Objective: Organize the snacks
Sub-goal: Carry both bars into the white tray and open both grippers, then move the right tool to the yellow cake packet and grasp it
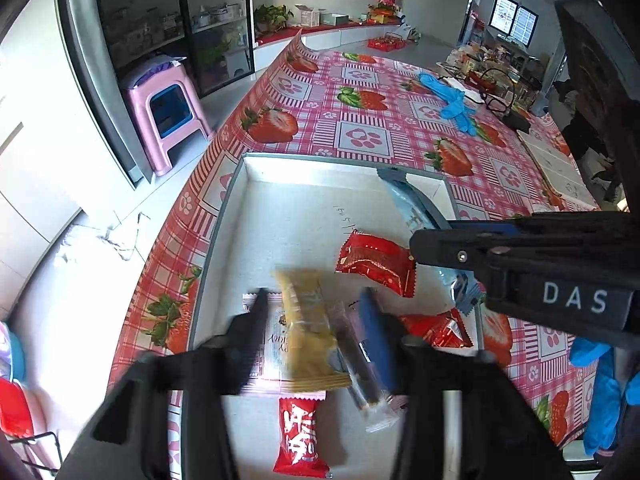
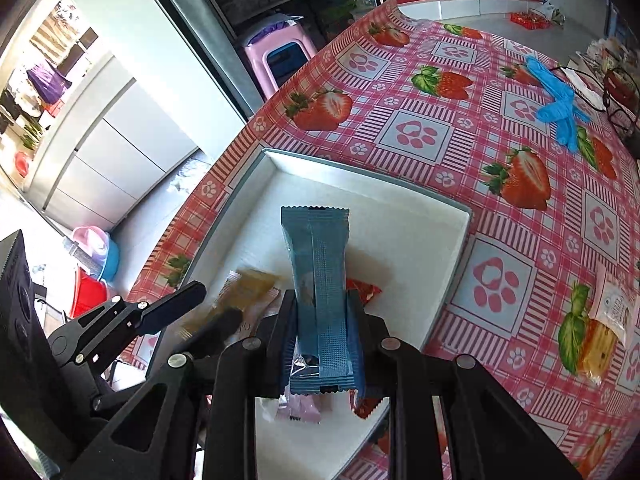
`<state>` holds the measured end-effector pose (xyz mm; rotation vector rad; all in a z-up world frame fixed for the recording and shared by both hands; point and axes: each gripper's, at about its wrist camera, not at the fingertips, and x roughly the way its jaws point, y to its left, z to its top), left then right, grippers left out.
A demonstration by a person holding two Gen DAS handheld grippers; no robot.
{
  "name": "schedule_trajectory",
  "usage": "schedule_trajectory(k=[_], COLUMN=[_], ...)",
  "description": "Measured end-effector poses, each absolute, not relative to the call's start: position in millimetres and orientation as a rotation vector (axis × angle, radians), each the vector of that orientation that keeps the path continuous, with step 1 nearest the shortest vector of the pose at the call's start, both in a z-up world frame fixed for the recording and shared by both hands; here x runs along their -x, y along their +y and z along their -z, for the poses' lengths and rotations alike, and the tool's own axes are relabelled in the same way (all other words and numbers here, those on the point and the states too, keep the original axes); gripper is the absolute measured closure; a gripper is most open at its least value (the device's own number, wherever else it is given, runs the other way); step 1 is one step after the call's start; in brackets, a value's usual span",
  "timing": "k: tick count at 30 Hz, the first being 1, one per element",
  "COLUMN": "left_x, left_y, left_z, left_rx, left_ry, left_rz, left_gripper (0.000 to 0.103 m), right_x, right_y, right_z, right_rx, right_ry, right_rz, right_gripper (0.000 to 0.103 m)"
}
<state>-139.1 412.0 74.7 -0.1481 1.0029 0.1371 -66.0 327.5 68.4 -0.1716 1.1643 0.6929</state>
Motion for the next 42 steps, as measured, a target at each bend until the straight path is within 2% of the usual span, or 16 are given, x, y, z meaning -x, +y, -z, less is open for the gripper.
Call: schedule_trajectory(k=[1,2,3,5,10,17,23,26,30,34,37,42], left_x=[139,140,141,142,139,132,122,118,109,105,102,92], left_y=[411,410,408,406,391,349,308,291,278,275,275,268], left_z=[-74,-74,-73,-73,-81,-96,-96,-92,-85,-80,-79,-78], left_rx=[0.148,0.143,0.134,0.122,0.099,0.061,0.012,-0.009,-0.022,-0.017,-0.007,-0.018], left_ry=[0.999,0.990,0.990,0.992,0.979,0.952,0.969,0.982,1.006,1.025,1.029,1.041], left_rz=[-0.145,-0.148,-0.142,-0.135,-0.106,-0.029,0.043,0.068,0.077,0.071,0.069,0.067], left_gripper=[0.020,0.020,0.020,0.020,0.020,0.020,0.020,0.020,0.020,0.020,0.020,0.020], right_x=[64,62,61,59,39,2,-35,-42,-32,-30,-34,-23], right_y=[329,328,326,317,272,166,72,67,88,92,80,77], right_z=[-66,-64,-61,-60,-56,-68,-56,-45,-57,-64,-41,-16], right_rx=[0.174,0.172,0.165,0.154,0.118,0.051,-0.234,-0.324,-0.375,-0.239,-0.071,0.040], right_ry=[1.172,1.180,1.186,1.162,1.154,1.033,1.071,1.105,1.030,1.018,1.107,1.129], right_rz=[-0.690,-0.688,-0.685,-0.651,-0.532,-0.237,-0.110,-0.205,-0.534,-0.419,-0.156,-0.158], right_gripper=[0.078,0.068,0.035,0.000,0.000,0.000,0.000,0.000,0.000,0.000,0.000,0.000])
